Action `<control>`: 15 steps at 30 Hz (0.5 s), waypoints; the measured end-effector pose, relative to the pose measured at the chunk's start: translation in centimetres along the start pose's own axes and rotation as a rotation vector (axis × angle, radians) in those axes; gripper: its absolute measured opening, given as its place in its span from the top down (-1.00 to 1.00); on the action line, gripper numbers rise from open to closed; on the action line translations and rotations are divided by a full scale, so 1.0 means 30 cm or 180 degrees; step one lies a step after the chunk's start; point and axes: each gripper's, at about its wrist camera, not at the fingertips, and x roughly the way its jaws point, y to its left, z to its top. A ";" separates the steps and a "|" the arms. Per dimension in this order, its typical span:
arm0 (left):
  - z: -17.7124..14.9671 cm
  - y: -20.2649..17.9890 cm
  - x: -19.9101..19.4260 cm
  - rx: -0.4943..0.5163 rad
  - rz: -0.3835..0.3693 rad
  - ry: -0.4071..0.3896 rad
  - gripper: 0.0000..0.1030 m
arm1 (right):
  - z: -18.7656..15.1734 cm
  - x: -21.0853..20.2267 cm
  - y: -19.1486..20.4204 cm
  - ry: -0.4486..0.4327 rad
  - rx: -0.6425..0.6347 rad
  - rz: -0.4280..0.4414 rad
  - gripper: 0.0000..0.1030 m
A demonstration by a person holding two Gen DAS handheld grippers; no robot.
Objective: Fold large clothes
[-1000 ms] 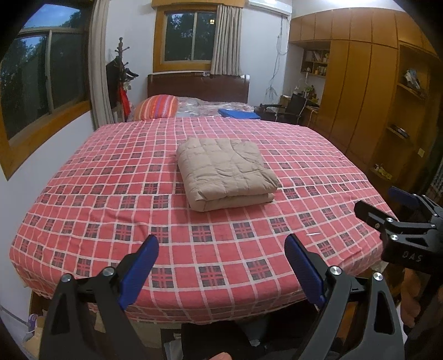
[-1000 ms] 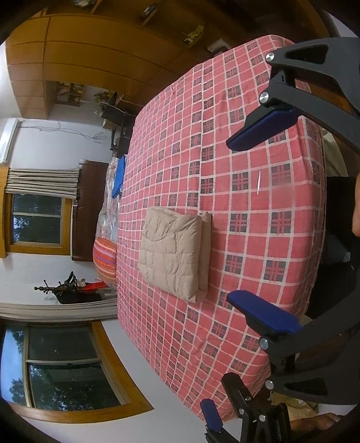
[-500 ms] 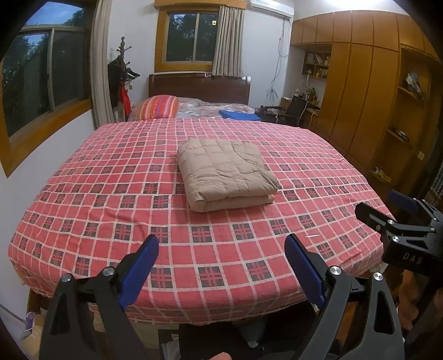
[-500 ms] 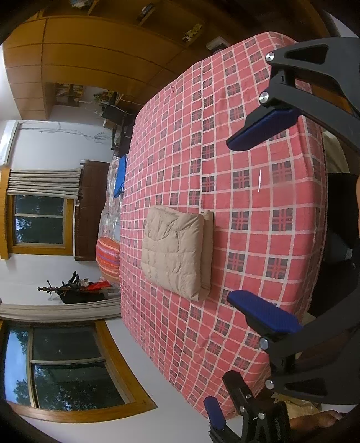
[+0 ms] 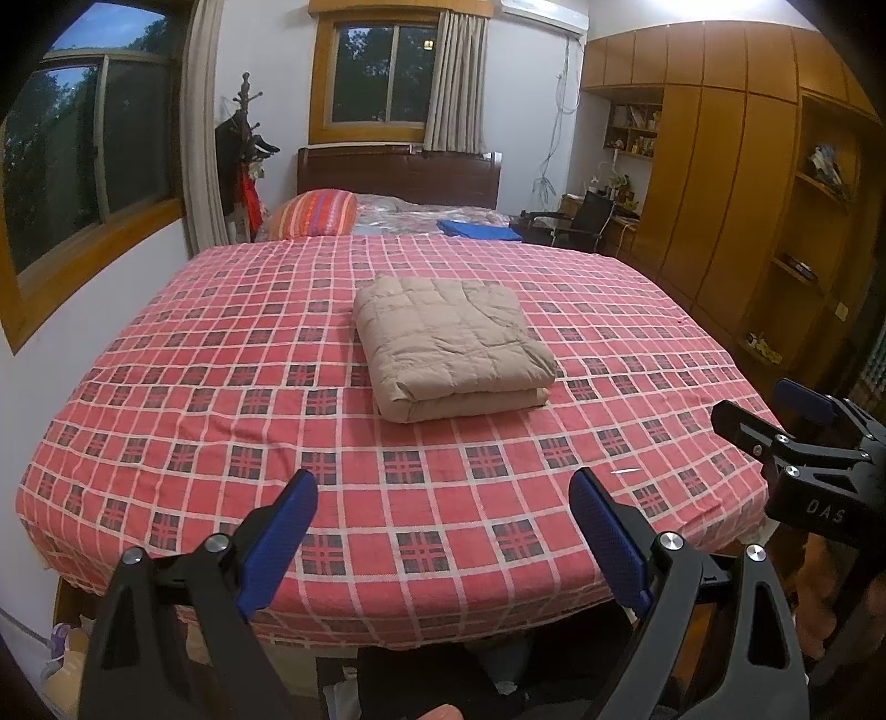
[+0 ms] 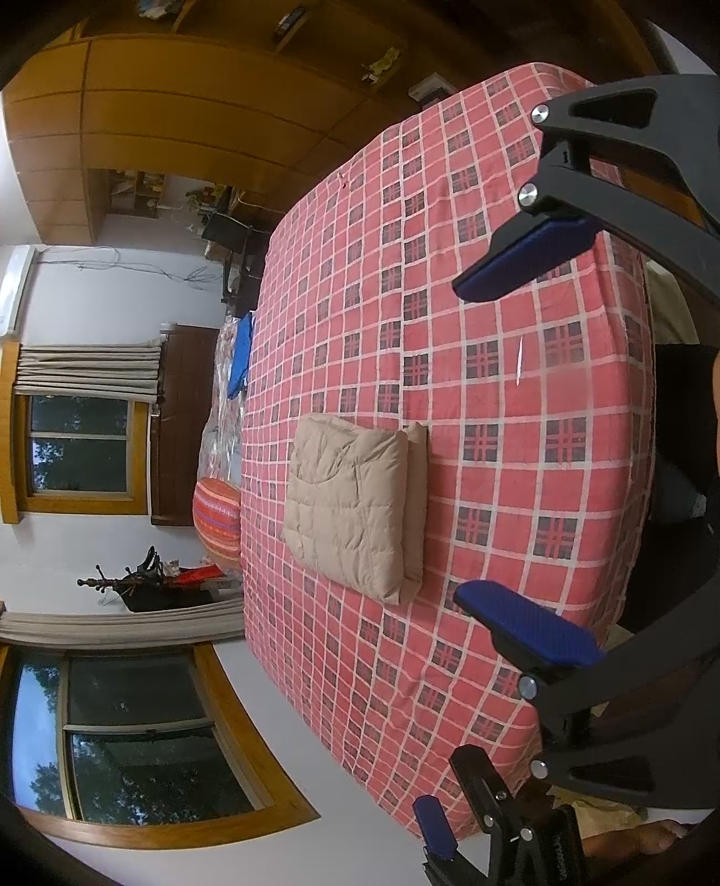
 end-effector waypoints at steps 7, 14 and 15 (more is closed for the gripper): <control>-0.003 0.000 0.000 -0.0002 0.0003 0.0000 -0.80 | -0.002 0.003 -0.001 -0.0002 0.0004 0.0008 -0.95; -0.003 -0.001 0.000 -0.0005 0.0001 0.0000 -0.80 | -0.003 0.003 0.001 -0.0005 0.0008 0.0011 -0.95; -0.003 -0.002 0.000 -0.0004 0.0002 0.0003 -0.80 | -0.003 0.001 0.001 -0.0004 0.0007 0.0009 -0.95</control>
